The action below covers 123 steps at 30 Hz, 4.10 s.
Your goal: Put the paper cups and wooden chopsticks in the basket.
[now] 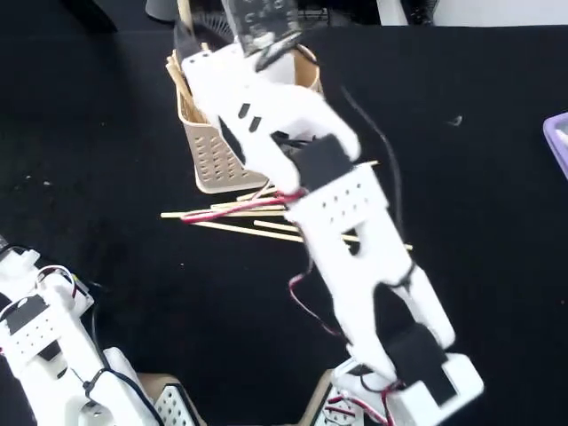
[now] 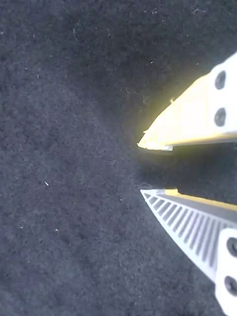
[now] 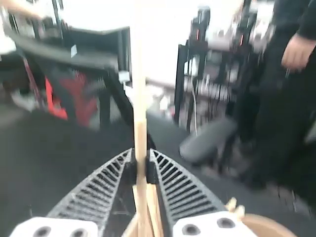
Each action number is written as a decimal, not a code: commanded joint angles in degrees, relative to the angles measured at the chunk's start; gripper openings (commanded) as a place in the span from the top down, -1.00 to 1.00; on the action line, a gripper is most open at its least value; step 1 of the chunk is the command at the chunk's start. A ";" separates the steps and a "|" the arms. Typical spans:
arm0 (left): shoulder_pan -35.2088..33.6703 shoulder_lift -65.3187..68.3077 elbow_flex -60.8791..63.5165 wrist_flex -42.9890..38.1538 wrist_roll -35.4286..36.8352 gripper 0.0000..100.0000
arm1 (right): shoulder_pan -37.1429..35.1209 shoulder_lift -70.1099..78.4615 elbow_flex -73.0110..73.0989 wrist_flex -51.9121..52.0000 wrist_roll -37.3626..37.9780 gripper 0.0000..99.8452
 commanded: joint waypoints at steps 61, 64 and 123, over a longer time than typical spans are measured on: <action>3.21 -0.88 -2.77 -0.88 0.18 0.73 | 19.43 8.92 49.36 12.48 56.44 0.55; 3.21 -0.88 -2.77 -0.88 0.18 0.73 | 19.60 8.84 49.45 12.48 55.91 0.98; 3.47 -0.88 -2.86 -0.88 0.18 0.73 | 0.26 -0.57 14.20 -8.62 -1.85 0.56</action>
